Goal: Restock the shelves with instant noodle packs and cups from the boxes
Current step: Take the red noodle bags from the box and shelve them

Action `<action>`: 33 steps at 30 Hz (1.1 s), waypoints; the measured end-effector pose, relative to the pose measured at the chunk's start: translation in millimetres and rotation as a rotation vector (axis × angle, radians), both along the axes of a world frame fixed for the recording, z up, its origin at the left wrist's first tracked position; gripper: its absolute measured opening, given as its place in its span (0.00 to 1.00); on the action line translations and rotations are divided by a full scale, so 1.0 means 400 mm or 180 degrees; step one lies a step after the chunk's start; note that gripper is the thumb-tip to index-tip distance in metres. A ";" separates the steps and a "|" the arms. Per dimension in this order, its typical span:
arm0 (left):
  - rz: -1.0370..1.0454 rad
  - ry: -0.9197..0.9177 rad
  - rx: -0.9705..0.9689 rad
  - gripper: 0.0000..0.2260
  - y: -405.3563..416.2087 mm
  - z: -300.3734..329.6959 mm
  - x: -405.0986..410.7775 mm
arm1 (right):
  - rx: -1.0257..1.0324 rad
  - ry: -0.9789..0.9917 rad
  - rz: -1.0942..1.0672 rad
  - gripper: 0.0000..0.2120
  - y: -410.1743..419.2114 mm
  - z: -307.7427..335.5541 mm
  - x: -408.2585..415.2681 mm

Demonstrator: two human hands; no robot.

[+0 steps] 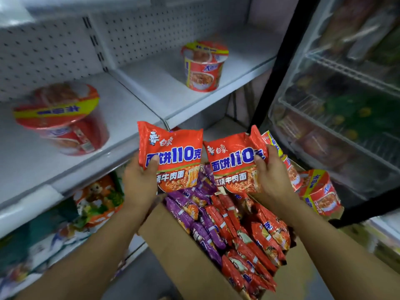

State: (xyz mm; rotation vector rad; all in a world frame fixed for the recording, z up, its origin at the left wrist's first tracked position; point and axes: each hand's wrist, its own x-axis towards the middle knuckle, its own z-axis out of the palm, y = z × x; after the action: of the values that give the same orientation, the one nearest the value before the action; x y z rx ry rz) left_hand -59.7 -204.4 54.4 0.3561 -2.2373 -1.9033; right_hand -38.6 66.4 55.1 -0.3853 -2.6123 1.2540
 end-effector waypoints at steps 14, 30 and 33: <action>0.0552 0.0429 -0.0227 0.12 -0.257 0.250 0.155 | -0.0029 0.0446 0.0586 0.09 -0.224 0.265 0.041; 0.0964 0.1067 -0.0392 0.07 -0.664 0.443 0.558 | -0.0278 0.1131 0.1115 0.12 -0.623 0.490 0.294; 0.1181 0.1242 -0.0483 0.05 -0.755 0.482 0.626 | -0.0345 0.1176 0.1311 0.11 -0.721 0.534 0.337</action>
State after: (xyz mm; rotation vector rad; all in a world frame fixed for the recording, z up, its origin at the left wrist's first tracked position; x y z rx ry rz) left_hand 190.6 -506.5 247.2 0.3169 -1.8883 -1.4589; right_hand 96.2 -222.0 268.7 0.3590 -2.3751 1.4273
